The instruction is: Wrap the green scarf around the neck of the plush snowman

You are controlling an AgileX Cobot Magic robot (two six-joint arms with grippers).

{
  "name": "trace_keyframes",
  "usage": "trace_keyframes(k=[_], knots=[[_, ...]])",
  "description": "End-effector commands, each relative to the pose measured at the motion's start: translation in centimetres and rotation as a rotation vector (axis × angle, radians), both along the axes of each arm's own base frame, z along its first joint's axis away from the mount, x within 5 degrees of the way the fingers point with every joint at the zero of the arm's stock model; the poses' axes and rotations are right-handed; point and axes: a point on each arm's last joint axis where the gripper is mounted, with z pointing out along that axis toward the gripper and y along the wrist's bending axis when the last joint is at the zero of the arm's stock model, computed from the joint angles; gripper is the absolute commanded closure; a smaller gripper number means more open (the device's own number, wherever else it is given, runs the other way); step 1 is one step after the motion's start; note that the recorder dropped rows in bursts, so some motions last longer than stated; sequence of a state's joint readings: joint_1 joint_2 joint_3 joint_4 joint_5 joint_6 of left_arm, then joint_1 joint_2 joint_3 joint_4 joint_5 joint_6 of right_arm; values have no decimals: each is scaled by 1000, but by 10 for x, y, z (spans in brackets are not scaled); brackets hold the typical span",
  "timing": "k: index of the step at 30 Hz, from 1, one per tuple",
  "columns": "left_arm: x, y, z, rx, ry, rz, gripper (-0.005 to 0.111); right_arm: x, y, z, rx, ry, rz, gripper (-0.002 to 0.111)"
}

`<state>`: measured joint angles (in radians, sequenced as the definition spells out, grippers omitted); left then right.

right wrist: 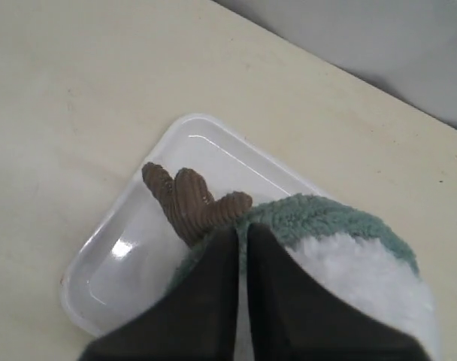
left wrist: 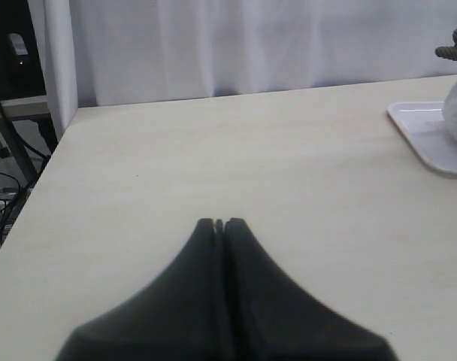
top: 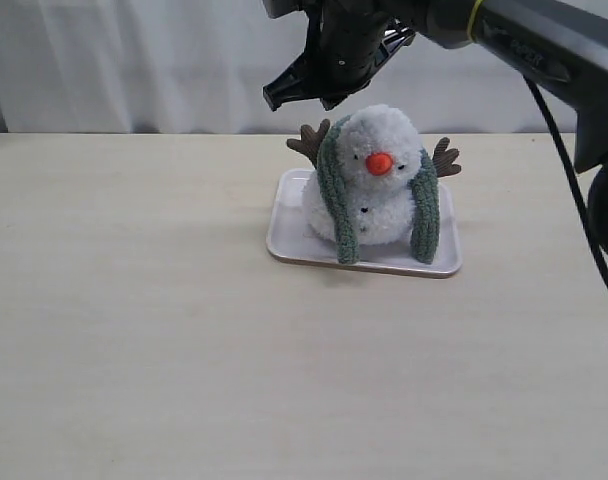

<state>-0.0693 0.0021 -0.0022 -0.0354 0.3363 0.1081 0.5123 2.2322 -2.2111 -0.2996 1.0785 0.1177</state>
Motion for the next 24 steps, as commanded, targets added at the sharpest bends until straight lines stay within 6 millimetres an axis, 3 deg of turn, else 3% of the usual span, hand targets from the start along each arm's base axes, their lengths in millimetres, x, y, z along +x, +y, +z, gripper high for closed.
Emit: trace_keyframes(k=[1,9,20,24], knots=[[0,0,1,-9,-12,5,107,6,3,-6,1,-7,-7,104],[0,0,1,-9,-12,5,107,18,-17,-27,-21,63,-77,104],[0,0,0,-8,-11,5,107,25,-11,-61,-22,123,-51,104],[0,0,0,-8,-11,5,107,25,-10,-64,-22,135,-41,104]])
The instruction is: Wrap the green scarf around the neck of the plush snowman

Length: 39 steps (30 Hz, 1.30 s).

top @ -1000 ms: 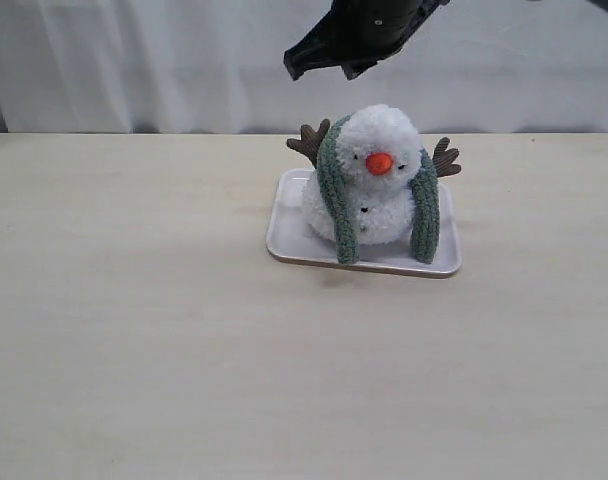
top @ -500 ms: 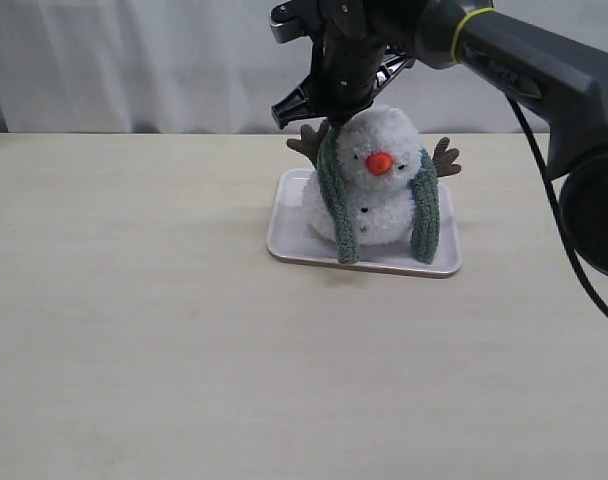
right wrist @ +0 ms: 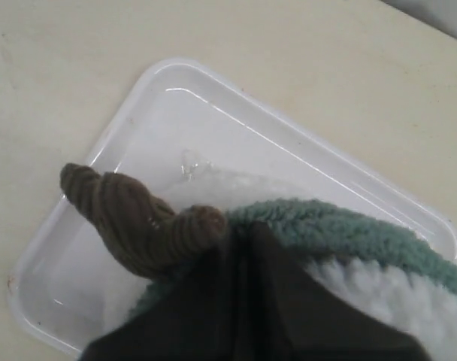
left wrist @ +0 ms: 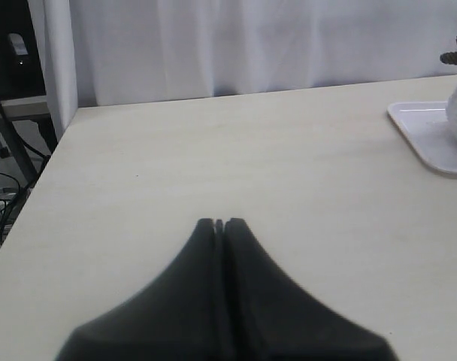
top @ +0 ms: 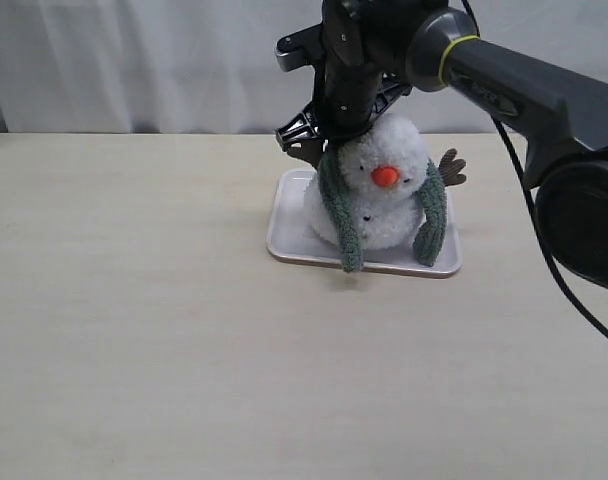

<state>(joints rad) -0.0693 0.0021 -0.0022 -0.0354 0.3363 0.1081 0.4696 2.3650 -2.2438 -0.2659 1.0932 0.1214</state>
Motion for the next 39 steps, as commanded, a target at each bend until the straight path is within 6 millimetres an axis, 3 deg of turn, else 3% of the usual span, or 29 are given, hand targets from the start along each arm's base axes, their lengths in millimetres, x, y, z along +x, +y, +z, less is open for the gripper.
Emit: trace_keyframes(k=[1,5,14,19,27,39], knots=[[0,0,0,-8,-11,5,107,0,-1,-3,0,15,8,104],[0,0,0,-8,-11,5,107,-1,-2,4,2,7,11,104],[0,0,0,-8,-11,5,107,-14,-9,50,18,-46,15,104],[0,0,0,-8,-11,5,107,-22,-12,62,11,-28,11,104],[0,0,1,-9,-13,5,107,-30,-4,47,68,81,86,104],[0,0,1,-9,-13,5,107,-28,1,5,98,80,117,104]])
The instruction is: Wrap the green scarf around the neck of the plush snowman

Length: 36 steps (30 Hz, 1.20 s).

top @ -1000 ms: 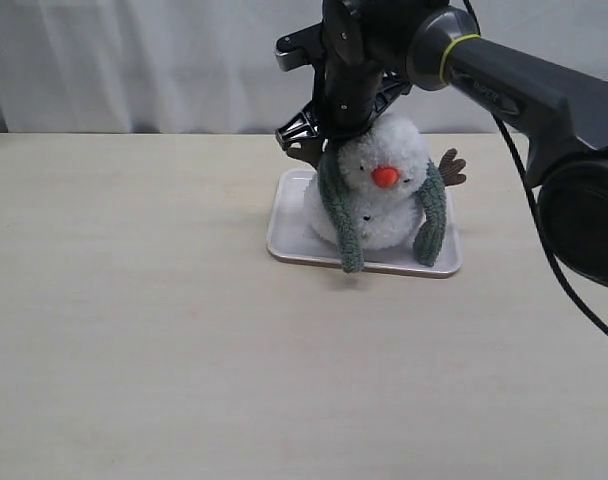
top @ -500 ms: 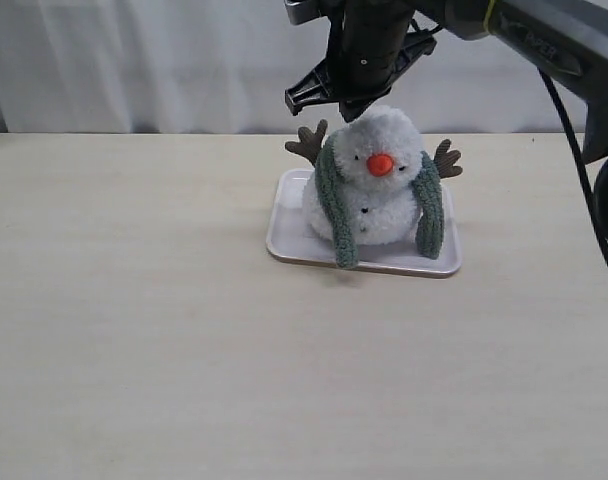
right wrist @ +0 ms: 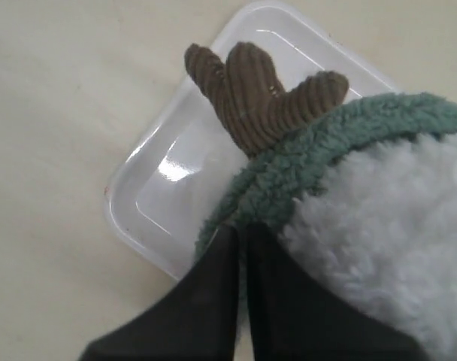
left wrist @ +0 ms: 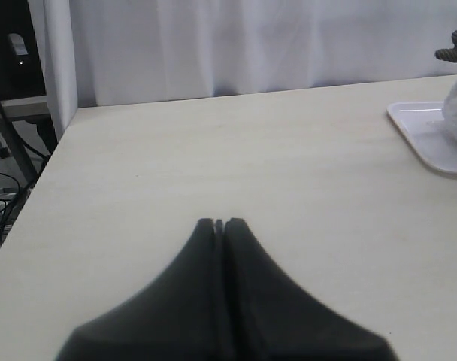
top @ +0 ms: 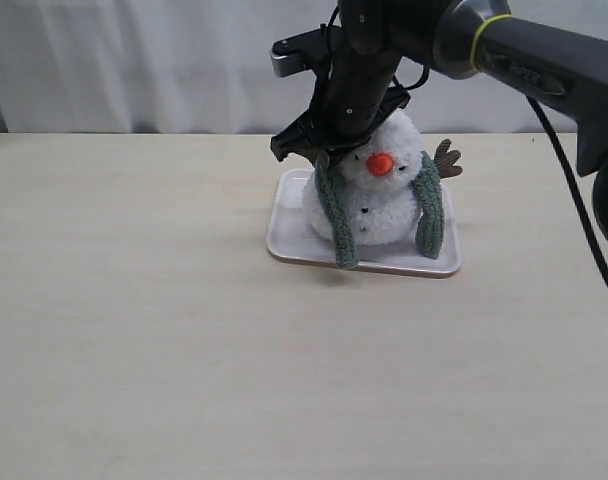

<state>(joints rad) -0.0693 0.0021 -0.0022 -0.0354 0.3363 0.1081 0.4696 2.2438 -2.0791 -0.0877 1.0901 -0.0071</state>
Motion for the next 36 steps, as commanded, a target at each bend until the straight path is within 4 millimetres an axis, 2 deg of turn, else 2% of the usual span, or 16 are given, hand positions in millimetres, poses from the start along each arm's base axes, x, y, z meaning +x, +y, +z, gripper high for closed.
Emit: trace_keyframes(k=[1,12,15,22,23,26,28,30,32,33,36], knots=[[0,0,1,-9,-13,5,107,1,0,-9,16,-30,10,104],[0,0,1,-9,-13,5,107,-1,-2,-10,1,-13,17,104],[0,0,1,-9,-13,5,107,-6,-4,7,9,-39,31,104],[0,0,0,-8,-11,5,107,-28,-16,70,54,-150,29,104],[0,0,0,-8,-11,5,107,-36,-23,83,50,-188,6,104],[0,0,0,-8,-11,5,107,-52,-43,91,6,-258,-86,104],[0,0,0,-8,-11,5,107,-66,-59,89,-8,-267,-127,102],[0,0,0,-8,-11,5,107,-79,-81,82,-19,-229,-163,92],[0,0,0,-8,-11,5,107,-92,-108,59,-55,-165,-206,74],[0,0,0,-8,-11,5,107,-95,-118,49,-62,-150,-221,68],[0,0,0,-8,-11,5,107,-100,-132,0,38,-177,-238,52]])
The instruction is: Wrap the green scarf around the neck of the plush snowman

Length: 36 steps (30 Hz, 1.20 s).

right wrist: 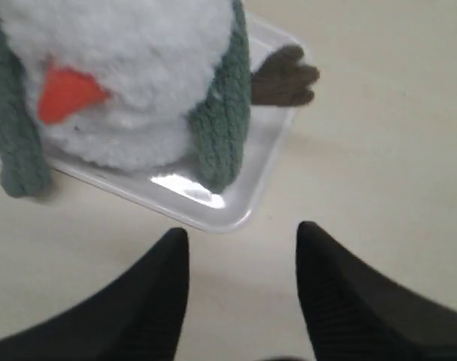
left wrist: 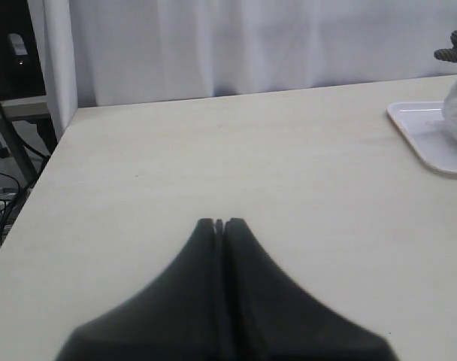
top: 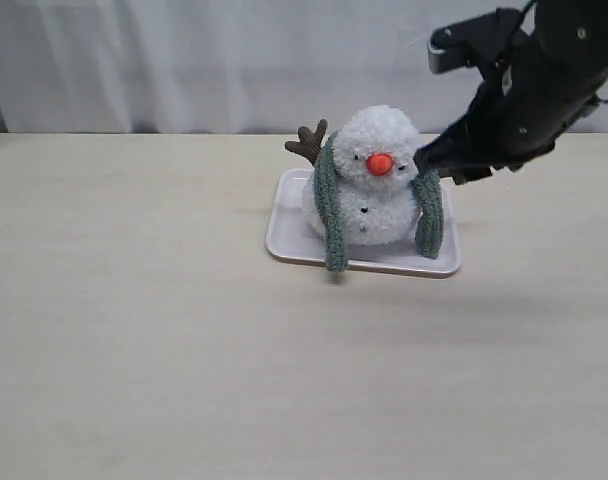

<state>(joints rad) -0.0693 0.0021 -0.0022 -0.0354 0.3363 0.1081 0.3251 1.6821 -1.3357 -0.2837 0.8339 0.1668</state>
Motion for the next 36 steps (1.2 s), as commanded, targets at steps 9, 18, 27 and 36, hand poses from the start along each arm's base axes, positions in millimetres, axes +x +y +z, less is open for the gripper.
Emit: trace_keyframes(k=[9,18,27,36], knots=[[0,0,1,-9,-13,5,107,8,-15,-121,231,-239,50,51],[0,0,1,-9,-13,5,107,25,-29,-162,216,-283,89,52],[0,0,1,-9,-13,5,107,25,-29,-166,181,-271,130,104],[0,0,0,-8,-11,5,107,19,-19,-152,213,-249,96,104]])
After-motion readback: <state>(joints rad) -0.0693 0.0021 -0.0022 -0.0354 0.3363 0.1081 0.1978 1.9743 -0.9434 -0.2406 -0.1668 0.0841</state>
